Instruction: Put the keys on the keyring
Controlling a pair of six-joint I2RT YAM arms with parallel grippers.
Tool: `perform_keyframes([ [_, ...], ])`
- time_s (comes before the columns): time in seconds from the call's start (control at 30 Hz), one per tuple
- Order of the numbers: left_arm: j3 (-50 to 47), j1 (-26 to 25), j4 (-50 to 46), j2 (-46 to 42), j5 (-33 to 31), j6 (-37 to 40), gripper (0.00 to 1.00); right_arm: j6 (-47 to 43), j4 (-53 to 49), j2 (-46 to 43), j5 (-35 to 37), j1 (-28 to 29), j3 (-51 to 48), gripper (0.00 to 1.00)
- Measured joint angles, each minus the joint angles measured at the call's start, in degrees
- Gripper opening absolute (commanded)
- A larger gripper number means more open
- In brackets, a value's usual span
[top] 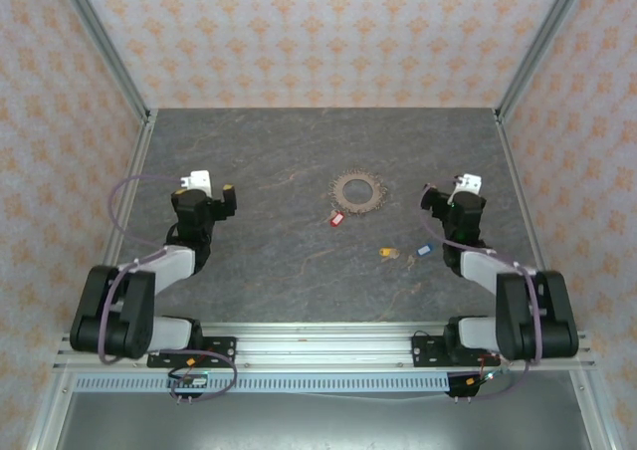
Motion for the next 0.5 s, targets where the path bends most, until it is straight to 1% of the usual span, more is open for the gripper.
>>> perform_keyframes([
  [0.07, 2.0, 0.1, -5.2, -3.7, -2.3, -3.8, 1.00, 2.9, -5.9, -3.9, 1.7, 0.0, 2.7, 0.99],
  [0.13, 6.4, 0.9, -12.5, -5.8, -4.2, -8.1, 1.00, 5.7, -11.4, -7.0, 1.8, -0.1, 5.6, 0.99],
  [0.17, 9.4, 1.3, -16.3, -6.3, -4.4, -10.3, 1.00, 7.1, -13.4, -8.0, 1.1, -0.1, 6.9, 0.99],
  [0.27, 15.1, 1.8, -22.6, -7.0, -3.8, -15.5, 1.00, 11.1, -17.4, -9.0, -3.4, -0.2, 9.2, 0.99],
  [0.33, 16.1, 1.8, -25.9, -7.7, -3.5, -19.1, 1.00, 14.1, -18.7, -8.1, -7.2, -0.3, 9.3, 0.99],
  [0.43, 16.1, 1.9, -31.3, -8.2, -2.8, -24.6, 1.00, 19.3, -20.6, -3.9, -12.8, -0.4, 9.9, 1.00],
  [0.5, 16.1, 2.0, -33.4, -8.0, -0.2, -27.1, 1.00, 22.2, -23.2, 1.2, -16.1, -0.4, 12.3, 0.94],
])
